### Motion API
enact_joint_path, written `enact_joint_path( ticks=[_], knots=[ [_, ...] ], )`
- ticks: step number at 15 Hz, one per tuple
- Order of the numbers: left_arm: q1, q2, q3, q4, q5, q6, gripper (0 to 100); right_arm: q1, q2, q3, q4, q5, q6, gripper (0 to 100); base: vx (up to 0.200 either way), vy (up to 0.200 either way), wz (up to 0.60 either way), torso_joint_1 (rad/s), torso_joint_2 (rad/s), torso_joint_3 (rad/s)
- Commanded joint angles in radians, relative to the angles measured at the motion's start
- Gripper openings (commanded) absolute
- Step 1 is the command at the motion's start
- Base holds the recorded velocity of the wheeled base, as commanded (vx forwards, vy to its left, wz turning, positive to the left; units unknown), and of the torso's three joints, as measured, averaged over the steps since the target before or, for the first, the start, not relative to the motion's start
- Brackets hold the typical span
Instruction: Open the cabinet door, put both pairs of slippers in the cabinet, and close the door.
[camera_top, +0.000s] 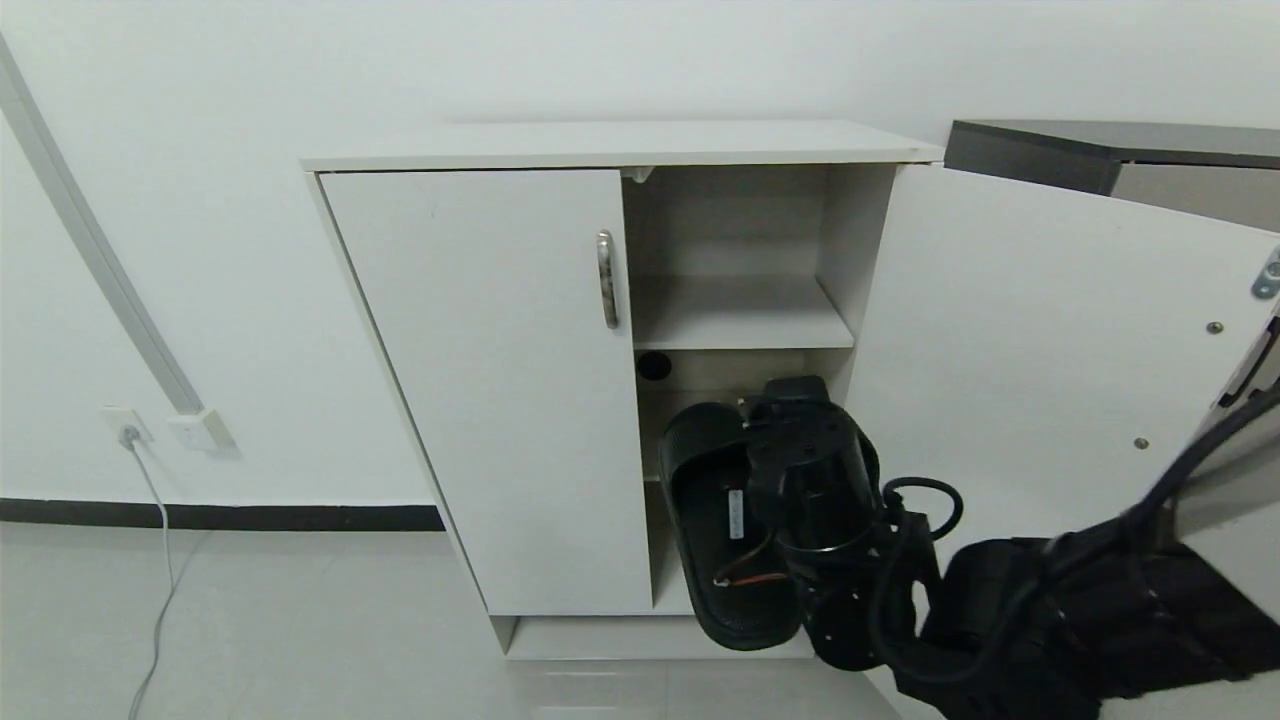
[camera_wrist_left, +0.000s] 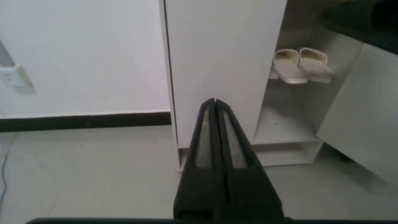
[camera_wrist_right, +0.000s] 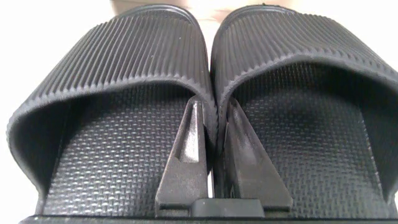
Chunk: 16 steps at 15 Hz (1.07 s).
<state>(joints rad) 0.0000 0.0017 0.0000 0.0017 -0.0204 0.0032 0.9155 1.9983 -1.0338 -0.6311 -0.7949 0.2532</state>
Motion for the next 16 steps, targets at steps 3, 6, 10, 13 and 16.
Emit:
enact_joint_path(
  ticks=[3, 6, 10, 13, 16],
  knots=[
    [-0.002, 0.0, 0.0, 0.0, 0.0, 0.0, 0, -0.037, 0.103, -0.235, 0.108, -0.081, -0.012, 0, 0.0, 0.0, 0.0, 0.0, 0.0, 0.0],
    [0.0, 0.0, 0.0, 0.0, 0.0, -0.002, 0, -0.049, 0.091, -0.284, 0.103, -0.079, -0.061, 0, 0.0, 0.0, 0.0, 0.0, 0.0, 0.0],
    [-0.002, 0.0, 0.0, 0.0, 0.0, -0.002, 0, -0.067, 0.077, -0.311, 0.103, -0.055, -0.088, 0, 0.0, 0.0, 0.0, 0.0, 0.0, 0.0],
    [0.0, 0.0, 0.0, 0.0, 0.0, -0.003, 0, -0.073, 0.068, -0.302, 0.105, -0.043, -0.081, 0, 0.0, 0.0, 0.0, 0.0, 0.0, 0.0],
    [0.0, 0.0, 0.0, 0.0, 0.0, -0.003, 0, -0.073, 0.06, -0.293, 0.105, -0.041, -0.081, 0, 0.0, 0.0, 0.0, 0.0, 0.0, 0.0]
  ],
)
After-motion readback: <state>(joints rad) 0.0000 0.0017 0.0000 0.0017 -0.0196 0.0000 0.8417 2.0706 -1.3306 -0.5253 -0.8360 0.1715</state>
